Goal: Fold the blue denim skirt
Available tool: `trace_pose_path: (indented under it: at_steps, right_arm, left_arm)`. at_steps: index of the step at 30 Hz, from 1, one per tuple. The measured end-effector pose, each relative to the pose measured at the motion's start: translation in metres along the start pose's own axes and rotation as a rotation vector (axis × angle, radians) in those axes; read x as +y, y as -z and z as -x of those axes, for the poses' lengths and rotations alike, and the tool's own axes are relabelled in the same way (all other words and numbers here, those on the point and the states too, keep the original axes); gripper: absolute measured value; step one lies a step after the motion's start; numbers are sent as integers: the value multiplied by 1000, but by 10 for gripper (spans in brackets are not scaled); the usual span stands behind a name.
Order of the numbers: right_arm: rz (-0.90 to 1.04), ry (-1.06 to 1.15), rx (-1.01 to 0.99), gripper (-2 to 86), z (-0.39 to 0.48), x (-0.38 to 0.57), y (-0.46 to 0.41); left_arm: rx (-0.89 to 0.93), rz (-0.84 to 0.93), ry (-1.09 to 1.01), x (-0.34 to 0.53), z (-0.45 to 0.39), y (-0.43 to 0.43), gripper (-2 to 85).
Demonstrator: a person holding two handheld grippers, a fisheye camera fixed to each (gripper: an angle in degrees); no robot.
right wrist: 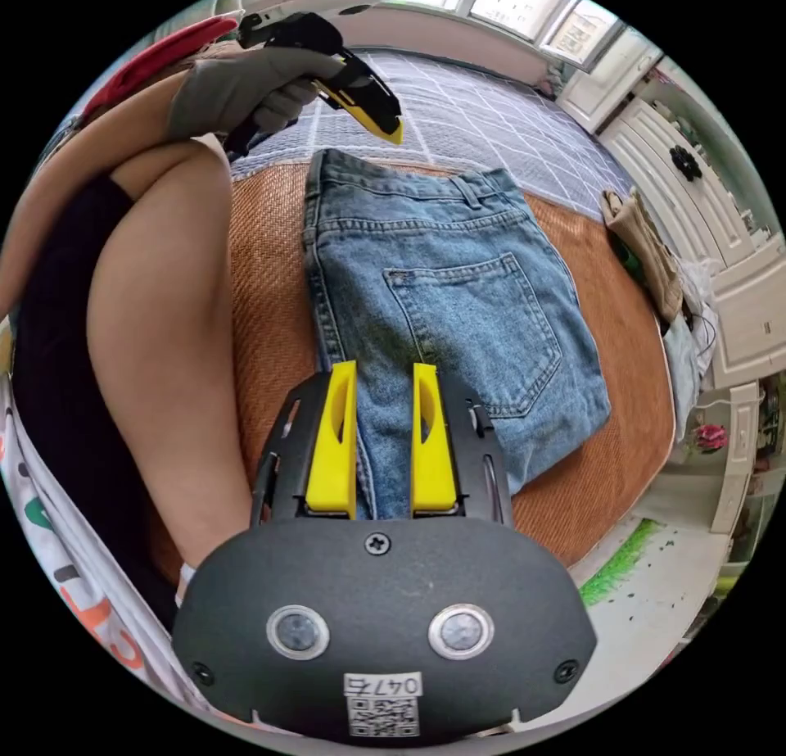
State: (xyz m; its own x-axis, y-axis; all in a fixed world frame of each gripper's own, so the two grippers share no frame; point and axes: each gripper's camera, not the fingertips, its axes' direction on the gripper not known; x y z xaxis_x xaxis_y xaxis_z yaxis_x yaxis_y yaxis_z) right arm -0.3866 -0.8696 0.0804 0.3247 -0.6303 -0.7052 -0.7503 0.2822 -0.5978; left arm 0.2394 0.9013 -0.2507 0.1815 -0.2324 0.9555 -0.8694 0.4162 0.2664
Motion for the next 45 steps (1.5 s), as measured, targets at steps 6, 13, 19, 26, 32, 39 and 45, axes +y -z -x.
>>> trace_pose_path:
  at_steps: [6,13,19,26,32,39,45]
  right_arm:
    - [-17,-99,-114,57,-32,-7,3]
    - [-40,-168,-116,46,-22,2,20]
    - [-263,-113,-12,97,11,-23,71]
    - [-278,-65,0,121,36,-59,62]
    - [-165,-52,-2,122,41,-71,20]
    - [-195,-74,26,127,41,-60,4]
    - [-156,14,162,75,66,-58,-31]
  left_arm:
    - [141,95,110,-13,53,-3,58]
    - [61,215,-16,-38,11,-1,60]
    - [25,104,-175,-39,-35,50,44]
    - [72,-30,-236,-40,-56,102,-4]
    - [206,-11,-124,-59,-17,100,-9]
    - [317,-51,-207,-79,-38,108,-10]
    - [319,-49,-282,-97,-58,109,-10]
